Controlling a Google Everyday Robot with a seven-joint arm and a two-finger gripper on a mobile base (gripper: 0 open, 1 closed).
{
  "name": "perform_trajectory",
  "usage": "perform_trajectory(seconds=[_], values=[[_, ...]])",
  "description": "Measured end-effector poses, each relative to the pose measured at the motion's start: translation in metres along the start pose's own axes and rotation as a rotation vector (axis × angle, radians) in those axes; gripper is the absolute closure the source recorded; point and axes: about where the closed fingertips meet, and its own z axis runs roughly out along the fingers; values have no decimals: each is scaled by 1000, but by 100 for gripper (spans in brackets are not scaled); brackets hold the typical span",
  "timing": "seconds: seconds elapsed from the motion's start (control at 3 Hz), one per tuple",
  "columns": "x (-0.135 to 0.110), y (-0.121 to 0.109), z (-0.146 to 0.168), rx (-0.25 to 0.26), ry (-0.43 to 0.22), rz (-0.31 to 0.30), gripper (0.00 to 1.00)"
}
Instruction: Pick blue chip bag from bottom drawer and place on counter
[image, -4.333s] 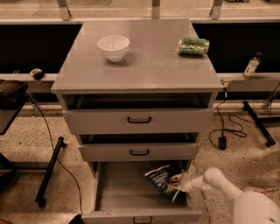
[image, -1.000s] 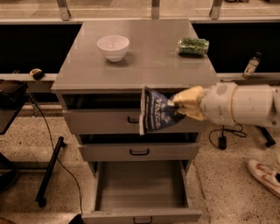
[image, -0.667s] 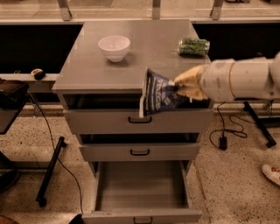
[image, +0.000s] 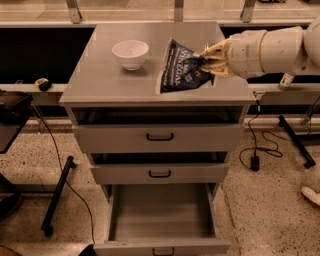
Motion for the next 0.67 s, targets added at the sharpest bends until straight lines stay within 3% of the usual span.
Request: perform_trajectory(seconds=[0.33,0.67], values=[[1,1,-2,0,3,-1,100],[15,-4,-2,14,69,41,100]])
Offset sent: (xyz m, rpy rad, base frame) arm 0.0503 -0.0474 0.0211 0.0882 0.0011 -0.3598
